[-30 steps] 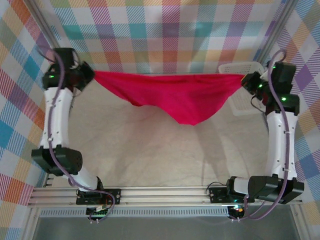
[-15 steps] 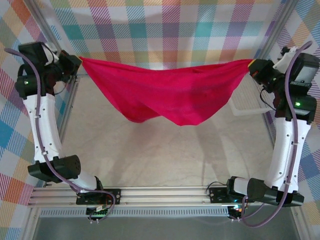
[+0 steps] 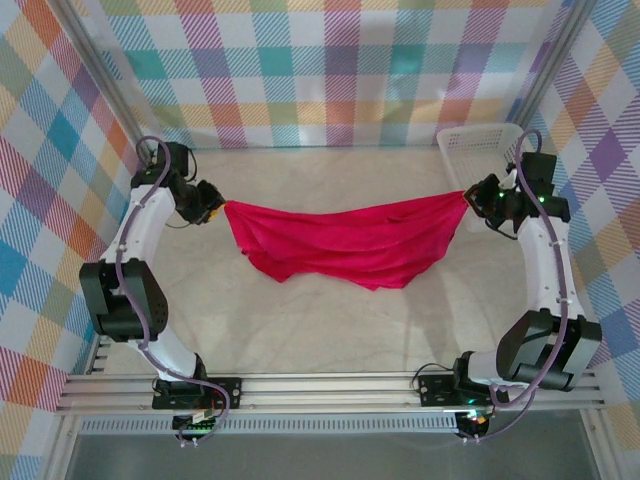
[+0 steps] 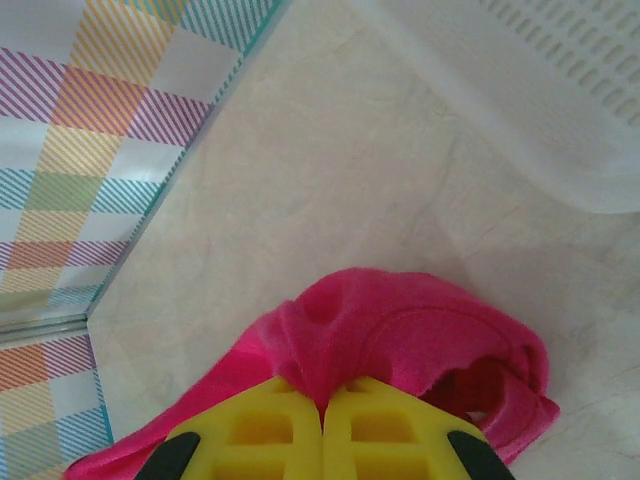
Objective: Fold the inside-out t-shirt
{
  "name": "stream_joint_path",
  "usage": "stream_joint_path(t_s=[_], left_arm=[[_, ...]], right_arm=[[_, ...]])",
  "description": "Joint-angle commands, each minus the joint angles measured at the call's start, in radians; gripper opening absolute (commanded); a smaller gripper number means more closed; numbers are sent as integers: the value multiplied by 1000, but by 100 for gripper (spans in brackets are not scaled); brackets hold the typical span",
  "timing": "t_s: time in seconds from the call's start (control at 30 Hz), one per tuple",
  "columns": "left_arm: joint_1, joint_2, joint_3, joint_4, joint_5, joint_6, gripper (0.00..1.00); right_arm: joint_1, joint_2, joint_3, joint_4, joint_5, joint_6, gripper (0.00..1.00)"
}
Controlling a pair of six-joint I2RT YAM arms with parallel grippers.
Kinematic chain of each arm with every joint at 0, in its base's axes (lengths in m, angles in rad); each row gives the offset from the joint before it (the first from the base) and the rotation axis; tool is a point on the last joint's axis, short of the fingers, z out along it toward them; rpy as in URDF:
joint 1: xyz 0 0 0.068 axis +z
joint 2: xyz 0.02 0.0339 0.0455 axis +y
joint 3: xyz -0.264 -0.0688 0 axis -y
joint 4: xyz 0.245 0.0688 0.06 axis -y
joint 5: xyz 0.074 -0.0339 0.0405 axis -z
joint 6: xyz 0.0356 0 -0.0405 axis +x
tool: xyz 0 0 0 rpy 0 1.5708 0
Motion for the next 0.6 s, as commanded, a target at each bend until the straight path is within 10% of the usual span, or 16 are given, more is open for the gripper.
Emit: stream_joint_path(t_s=[0.0,0.33,0.57], left_arm=[[-11,-55,-6,-27,-227,24,37],[-87,50,-30,43,-98,63,54],[-261,332,234,-103,-260,144,50]], right_arm=[[-8,-48,5,61,26,-44,0],[-8,-69,-44,86,-8,-43,0],[-8,-82,-91,115,-29,-28,0]])
